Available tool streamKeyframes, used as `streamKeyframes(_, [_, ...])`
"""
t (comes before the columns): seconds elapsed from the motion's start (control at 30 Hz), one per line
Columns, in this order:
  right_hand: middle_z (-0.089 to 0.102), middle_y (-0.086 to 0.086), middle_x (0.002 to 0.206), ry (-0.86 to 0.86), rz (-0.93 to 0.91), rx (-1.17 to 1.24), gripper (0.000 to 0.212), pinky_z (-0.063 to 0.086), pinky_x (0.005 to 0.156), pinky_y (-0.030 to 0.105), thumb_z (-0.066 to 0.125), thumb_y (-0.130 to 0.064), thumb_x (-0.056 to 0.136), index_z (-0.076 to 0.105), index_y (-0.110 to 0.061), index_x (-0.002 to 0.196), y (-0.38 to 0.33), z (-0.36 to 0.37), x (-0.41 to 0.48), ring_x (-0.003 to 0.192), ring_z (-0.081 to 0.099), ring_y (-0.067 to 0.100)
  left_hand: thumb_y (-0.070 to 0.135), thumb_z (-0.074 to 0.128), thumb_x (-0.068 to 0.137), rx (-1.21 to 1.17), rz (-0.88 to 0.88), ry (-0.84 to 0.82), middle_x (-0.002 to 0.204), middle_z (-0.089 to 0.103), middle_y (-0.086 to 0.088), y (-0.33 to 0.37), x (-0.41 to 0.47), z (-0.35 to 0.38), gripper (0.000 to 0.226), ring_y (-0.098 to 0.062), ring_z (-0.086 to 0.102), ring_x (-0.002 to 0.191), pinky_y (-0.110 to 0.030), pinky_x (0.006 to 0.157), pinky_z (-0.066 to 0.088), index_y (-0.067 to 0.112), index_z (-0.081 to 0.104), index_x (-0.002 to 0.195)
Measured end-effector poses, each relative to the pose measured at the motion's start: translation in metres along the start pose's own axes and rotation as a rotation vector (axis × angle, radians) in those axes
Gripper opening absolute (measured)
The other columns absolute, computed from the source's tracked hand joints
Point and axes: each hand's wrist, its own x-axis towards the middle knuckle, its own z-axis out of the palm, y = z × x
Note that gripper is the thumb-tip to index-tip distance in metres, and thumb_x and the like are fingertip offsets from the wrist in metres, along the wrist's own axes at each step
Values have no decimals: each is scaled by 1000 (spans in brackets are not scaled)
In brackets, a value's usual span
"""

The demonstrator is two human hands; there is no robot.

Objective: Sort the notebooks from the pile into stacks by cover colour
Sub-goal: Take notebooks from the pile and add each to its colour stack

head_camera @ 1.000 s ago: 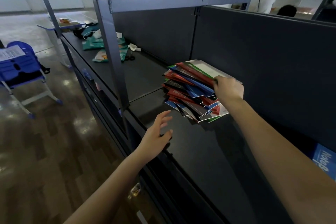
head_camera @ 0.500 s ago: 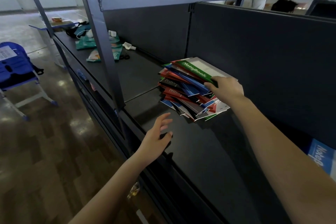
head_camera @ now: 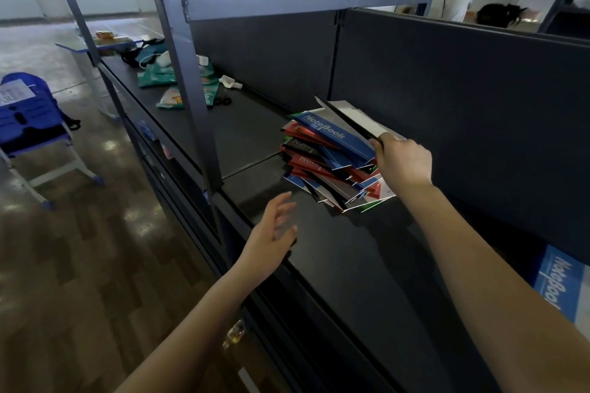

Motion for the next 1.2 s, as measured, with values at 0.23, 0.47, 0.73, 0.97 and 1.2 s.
streamKeyframes(0.23, [60, 14, 56, 182, -75, 38, 30, 36, 46, 28, 44, -28, 99, 65, -5, 98, -6, -8, -40, 45, 57, 32, 11, 52, 96, -161, 51, 93, 143, 39, 8, 26, 10, 18, 61, -3, 52, 120, -16, 93, 43, 40, 22, 139])
streamKeyframes(0.47, [50, 1, 42, 434, -156, 18, 34, 30, 34, 18, 44, -32, 89, 73, -15, 89, -8, -14, -83, 30, 46, 21, 26, 56, 94, -310, 111, 33, 156, 26, -1, 50, 16, 42, 67, 2, 46, 125, -44, 108, 40, 64, 12, 130])
streamKeyframes(0.73, [57, -1, 51, 375, -318, 66, 27, 38, 33, 24, 57, -18, 81, 71, -11, 103, -27, -11, -145, 39, 52, 17, 41, 69, 78, -387, 87, 50, 145, 35, 13, 57, 17, 73, 80, 4, 46, 122, -29, 95, 49, 55, 18, 138])
streamKeyframes(0.97, [72, -4, 90, 186, -320, 235, 46, 47, 47, 24, 49, -42, 79, 69, -15, 110, -25, -14, -176, 68, 67, 16, -8, 48, 91, -295, 9, 112, 133, 36, 15, 56, 5, 87, 78, -6, 41, 121, -28, 98, 41, 42, 20, 144])
streamKeyframes(1.2, [63, -10, 126, -60, 7, 369, 52, 55, 82, 32, 41, -55, 88, 63, -25, 123, 4, -34, -186, 111, 61, 12, -17, 45, 83, -352, 40, 107, 140, 42, 11, 56, -9, 92, 79, -1, 48, 120, -20, 89, 49, 44, 37, 133])
